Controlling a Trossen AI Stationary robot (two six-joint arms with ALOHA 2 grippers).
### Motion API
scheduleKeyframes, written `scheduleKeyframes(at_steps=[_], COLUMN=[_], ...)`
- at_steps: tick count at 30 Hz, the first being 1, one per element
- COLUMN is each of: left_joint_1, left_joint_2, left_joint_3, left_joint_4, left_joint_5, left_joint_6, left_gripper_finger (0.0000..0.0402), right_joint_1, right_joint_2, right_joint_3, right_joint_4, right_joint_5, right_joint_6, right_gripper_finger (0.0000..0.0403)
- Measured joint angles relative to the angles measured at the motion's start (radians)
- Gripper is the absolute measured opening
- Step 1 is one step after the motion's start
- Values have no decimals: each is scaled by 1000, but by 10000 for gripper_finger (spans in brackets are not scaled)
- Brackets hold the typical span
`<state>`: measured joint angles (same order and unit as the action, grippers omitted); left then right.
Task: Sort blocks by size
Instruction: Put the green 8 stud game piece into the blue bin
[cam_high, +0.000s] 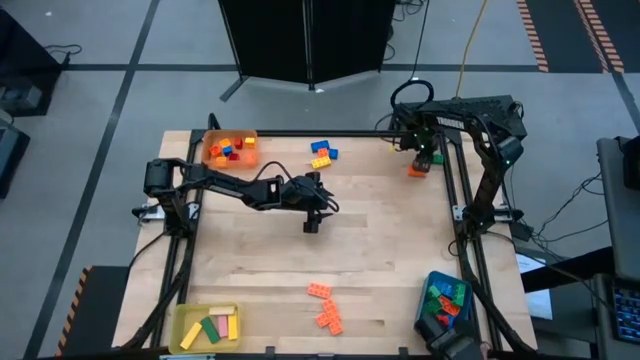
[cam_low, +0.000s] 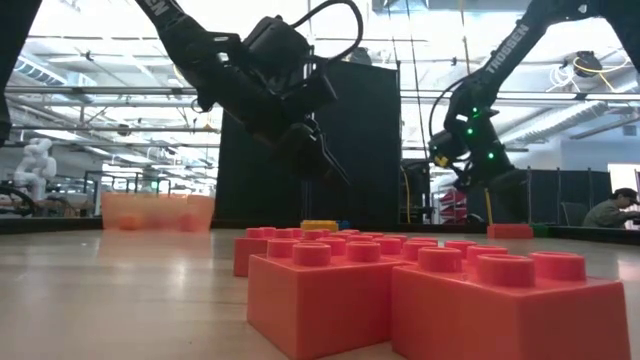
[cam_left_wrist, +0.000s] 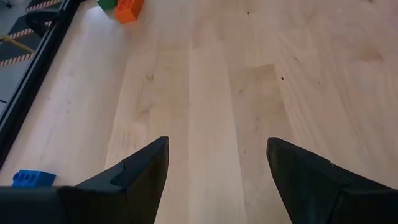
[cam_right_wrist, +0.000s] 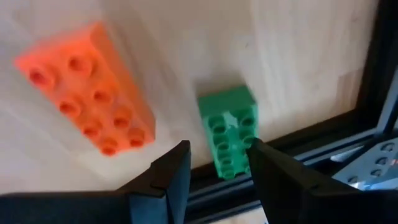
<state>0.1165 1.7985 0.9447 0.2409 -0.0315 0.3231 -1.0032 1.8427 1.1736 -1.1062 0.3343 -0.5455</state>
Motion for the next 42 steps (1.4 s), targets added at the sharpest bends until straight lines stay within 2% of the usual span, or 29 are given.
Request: scheduleKeyframes(at_steps=[10,15,21,32,42], left_joint_1=[1,1,2,3,2], left_joint_2=[0,0,0,0,0], left_joint_3=[0,0,0,0,0], left_joint_4=[41,48,69,76,81], left_joint_5=[0,0,0,0,0], left_joint_6=[24,26,33,33,33], left_gripper_finger=[272,272,272,272,272], right_joint_1=[-12,2,1,0,83], right_joint_2=[36,82,86,87,87], right_joint_3=[0,13,11,26,67], right_joint_4=[22,20,17,-10,-41], right_joint_5=[4,55,60,11,-6], right_joint_6=[14,46,55,54,43], right_gripper_finger=[155,155,144,125,106])
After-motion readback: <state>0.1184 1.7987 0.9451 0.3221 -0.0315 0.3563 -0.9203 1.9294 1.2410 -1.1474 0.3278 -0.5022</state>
